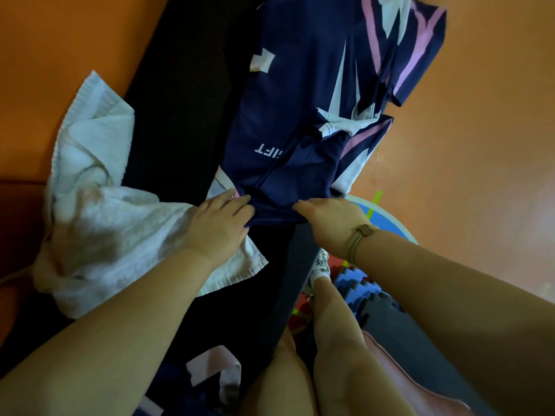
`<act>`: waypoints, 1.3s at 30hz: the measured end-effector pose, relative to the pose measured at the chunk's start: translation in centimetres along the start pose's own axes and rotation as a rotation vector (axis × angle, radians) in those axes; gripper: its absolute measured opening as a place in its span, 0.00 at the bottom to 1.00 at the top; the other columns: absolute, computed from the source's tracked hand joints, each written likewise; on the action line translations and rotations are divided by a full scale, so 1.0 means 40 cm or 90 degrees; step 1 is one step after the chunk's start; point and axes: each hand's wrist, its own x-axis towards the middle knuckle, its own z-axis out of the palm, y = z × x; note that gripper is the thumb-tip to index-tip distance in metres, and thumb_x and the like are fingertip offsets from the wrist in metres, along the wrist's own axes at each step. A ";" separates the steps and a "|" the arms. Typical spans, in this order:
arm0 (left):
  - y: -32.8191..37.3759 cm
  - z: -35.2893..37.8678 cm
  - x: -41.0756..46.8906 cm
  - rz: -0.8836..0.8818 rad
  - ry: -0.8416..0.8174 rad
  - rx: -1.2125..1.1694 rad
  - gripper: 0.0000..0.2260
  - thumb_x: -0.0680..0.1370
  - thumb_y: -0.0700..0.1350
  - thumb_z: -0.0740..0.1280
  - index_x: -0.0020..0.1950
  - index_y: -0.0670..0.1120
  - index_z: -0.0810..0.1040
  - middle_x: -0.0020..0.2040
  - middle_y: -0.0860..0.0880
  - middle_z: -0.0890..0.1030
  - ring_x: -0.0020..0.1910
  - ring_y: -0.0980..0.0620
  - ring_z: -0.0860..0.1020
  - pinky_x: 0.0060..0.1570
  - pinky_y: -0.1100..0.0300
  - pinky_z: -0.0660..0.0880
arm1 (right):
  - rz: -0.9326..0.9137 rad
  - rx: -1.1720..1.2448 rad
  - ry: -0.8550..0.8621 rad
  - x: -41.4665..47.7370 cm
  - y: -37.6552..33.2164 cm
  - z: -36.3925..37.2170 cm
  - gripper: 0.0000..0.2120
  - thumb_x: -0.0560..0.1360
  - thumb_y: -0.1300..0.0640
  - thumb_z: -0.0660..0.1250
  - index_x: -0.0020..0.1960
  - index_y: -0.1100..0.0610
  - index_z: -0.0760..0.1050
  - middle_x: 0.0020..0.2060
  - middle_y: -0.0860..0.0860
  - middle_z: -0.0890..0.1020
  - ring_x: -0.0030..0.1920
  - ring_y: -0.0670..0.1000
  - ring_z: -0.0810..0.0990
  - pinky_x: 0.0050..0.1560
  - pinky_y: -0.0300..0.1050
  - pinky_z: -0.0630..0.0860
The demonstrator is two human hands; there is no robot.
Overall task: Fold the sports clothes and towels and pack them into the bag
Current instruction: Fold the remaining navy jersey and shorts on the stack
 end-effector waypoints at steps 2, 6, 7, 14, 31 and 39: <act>-0.011 -0.018 -0.007 0.015 0.007 -0.044 0.14 0.68 0.41 0.69 0.53 0.45 0.73 0.47 0.44 0.84 0.45 0.41 0.82 0.40 0.49 0.78 | -0.012 -0.016 -0.026 -0.004 0.010 -0.015 0.22 0.74 0.65 0.56 0.67 0.54 0.67 0.59 0.53 0.77 0.54 0.60 0.77 0.48 0.51 0.76; -0.024 -0.102 -0.024 0.030 0.041 -0.092 0.11 0.70 0.48 0.59 0.51 0.49 0.69 0.35 0.46 0.82 0.32 0.44 0.80 0.35 0.52 0.78 | -0.012 -0.005 -0.068 -0.043 0.026 -0.047 0.27 0.74 0.67 0.56 0.70 0.50 0.64 0.63 0.51 0.75 0.58 0.59 0.75 0.53 0.53 0.76; -0.022 -0.126 -0.027 0.042 0.037 -0.095 0.11 0.70 0.48 0.58 0.51 0.49 0.69 0.36 0.46 0.82 0.32 0.44 0.80 0.37 0.52 0.79 | -0.013 0.007 -0.068 -0.058 0.023 -0.058 0.28 0.73 0.67 0.56 0.71 0.50 0.64 0.64 0.50 0.75 0.59 0.59 0.75 0.54 0.53 0.76; 0.038 -0.293 -0.068 -0.002 -0.031 -0.148 0.15 0.74 0.53 0.59 0.50 0.45 0.79 0.39 0.50 0.79 0.37 0.46 0.75 0.45 0.60 0.71 | -0.017 0.099 -0.022 -0.175 -0.012 -0.116 0.28 0.74 0.67 0.56 0.71 0.47 0.64 0.65 0.48 0.74 0.60 0.57 0.75 0.56 0.51 0.75; 0.148 -0.495 -0.280 -0.138 -0.199 -0.215 0.10 0.74 0.52 0.68 0.53 0.50 0.78 0.43 0.50 0.81 0.42 0.50 0.77 0.46 0.49 0.76 | -0.026 0.210 -0.088 -0.436 -0.166 -0.196 0.14 0.79 0.60 0.56 0.62 0.54 0.73 0.53 0.57 0.80 0.52 0.59 0.75 0.47 0.47 0.69; 0.184 -0.535 -0.317 -0.156 -0.224 -0.236 0.12 0.74 0.60 0.66 0.52 0.56 0.78 0.40 0.58 0.78 0.41 0.58 0.76 0.45 0.58 0.75 | -0.017 0.235 -0.109 -0.490 -0.197 -0.191 0.13 0.79 0.61 0.56 0.60 0.56 0.73 0.54 0.57 0.79 0.54 0.59 0.74 0.47 0.46 0.66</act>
